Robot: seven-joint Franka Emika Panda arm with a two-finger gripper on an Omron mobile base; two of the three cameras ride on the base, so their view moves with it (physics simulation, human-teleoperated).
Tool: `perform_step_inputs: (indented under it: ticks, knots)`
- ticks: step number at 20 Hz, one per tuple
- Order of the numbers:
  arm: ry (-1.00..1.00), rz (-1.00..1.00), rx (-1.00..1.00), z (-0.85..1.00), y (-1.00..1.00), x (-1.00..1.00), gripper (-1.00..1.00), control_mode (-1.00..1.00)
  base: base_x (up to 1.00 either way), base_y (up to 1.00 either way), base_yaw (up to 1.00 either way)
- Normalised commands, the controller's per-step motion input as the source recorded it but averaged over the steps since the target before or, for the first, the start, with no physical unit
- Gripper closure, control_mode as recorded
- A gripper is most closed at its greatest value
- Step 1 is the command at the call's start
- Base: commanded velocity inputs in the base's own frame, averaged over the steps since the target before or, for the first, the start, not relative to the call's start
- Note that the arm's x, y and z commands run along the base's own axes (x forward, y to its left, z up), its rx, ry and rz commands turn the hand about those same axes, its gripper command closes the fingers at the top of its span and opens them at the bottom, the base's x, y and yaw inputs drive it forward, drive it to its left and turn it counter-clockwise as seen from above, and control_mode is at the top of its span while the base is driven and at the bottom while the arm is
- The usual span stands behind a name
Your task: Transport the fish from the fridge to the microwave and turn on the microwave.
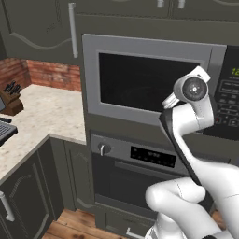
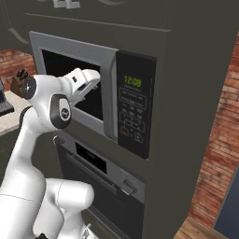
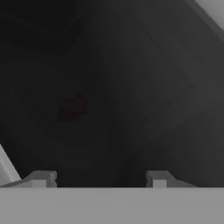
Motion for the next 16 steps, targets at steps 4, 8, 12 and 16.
perform_step_inputs:
  ticks: [4, 8, 12, 16]
  knots:
    - [0.0, 0.0, -0.02, 0.01, 0.18, 0.1, -1.0, -1.0, 0.0, 0.0, 0.0]
    - [0.0, 0.0, -0.01, 0.34, 0.32, -0.07, -1.0, -1.0, 0.0, 0.0, 0.0]
    - [0.01, 0.0, -0.02, 0.45, 0.37, -0.27, -1.0, -1.0, 0.0, 0.0, 0.0]
    - [0.01, 0.0, -0.01, 0.1, 0.05, -0.81, -1.0, -1.0, 0.0, 0.0, 0.0]
